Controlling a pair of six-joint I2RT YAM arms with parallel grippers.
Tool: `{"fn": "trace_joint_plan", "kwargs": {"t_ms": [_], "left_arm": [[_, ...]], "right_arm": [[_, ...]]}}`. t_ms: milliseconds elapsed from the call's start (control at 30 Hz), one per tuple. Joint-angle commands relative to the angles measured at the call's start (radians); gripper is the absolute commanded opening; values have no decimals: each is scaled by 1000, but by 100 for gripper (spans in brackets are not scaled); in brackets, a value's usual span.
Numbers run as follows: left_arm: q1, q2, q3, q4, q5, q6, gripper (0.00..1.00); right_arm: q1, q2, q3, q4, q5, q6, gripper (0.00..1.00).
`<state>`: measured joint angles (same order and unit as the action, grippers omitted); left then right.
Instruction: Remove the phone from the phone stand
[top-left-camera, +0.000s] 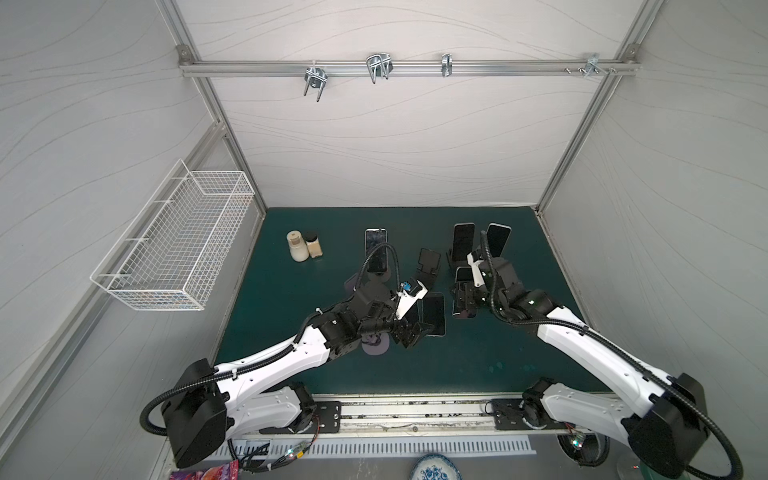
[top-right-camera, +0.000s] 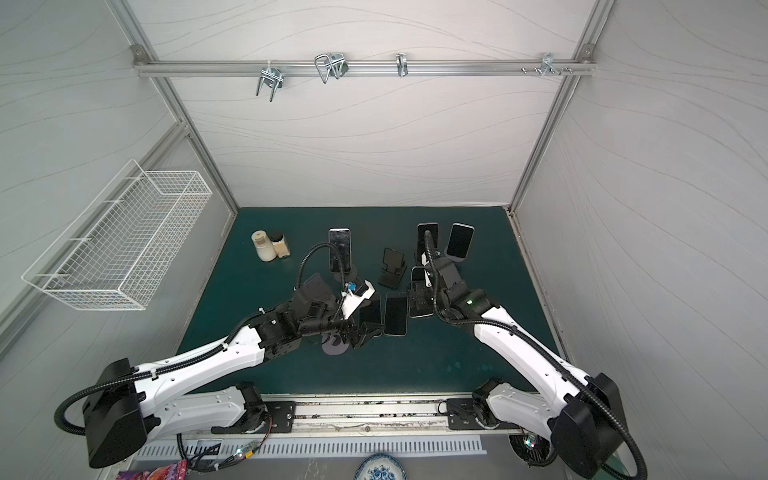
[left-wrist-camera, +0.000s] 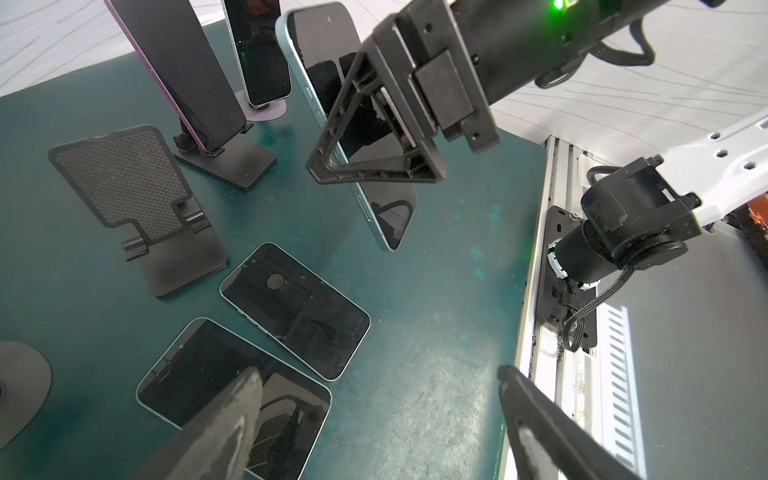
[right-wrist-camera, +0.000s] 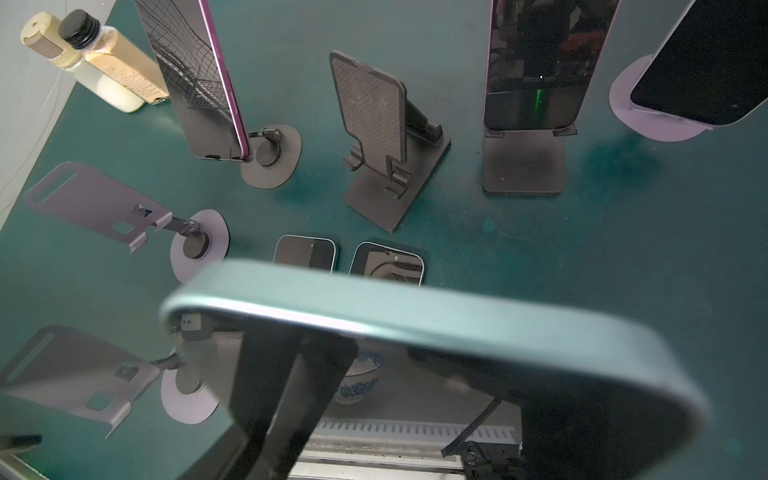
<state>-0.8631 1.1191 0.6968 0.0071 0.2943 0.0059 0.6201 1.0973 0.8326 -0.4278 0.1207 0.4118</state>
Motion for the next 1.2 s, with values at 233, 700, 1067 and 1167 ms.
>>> {"fn": "trace_joint_plan", "kwargs": {"t_ms": [233,700,1067,1167], "left_arm": [[-2,-1,32,18,-30,45,90],[-2,29,50,8,-12,32,91],[-2,48,70,-15,-20,41,91],[-2,51,72,-15,-17,43,91]], "right_arm": [[-58,38,-3,11,-76,25,69],[-116,119,-1,-9,-150,14,70],[-126,210,28,-46,-193,3,70],[-126,231,37,-62,-193,-4,70]]}}
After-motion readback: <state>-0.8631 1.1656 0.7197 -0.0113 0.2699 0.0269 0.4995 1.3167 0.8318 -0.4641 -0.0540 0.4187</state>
